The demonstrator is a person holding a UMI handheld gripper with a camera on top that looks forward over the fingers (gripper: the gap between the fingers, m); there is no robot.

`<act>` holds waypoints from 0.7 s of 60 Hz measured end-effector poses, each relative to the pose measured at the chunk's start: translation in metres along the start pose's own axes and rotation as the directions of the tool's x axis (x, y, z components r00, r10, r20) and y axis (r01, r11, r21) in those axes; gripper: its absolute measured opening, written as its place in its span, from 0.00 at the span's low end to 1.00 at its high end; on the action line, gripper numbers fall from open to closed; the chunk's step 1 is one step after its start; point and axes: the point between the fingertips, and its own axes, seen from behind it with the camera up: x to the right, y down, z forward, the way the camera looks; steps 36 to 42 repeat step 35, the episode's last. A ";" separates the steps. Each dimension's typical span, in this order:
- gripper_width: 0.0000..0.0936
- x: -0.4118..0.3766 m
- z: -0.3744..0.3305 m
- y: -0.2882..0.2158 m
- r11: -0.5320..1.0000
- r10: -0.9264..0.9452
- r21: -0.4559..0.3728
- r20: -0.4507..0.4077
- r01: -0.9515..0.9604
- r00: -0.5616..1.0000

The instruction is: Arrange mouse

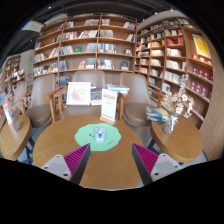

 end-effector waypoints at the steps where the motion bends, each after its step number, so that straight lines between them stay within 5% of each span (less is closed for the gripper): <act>1: 0.91 -0.001 -0.008 0.001 1.000 0.000 0.004 0.007 0.000 1.000; 19: 0.91 -0.010 -0.096 0.043 0.999 0.019 0.026 0.063 -0.021 0.998; 42: 0.92 -0.001 -0.120 0.058 0.998 0.005 0.060 0.041 -0.008 0.999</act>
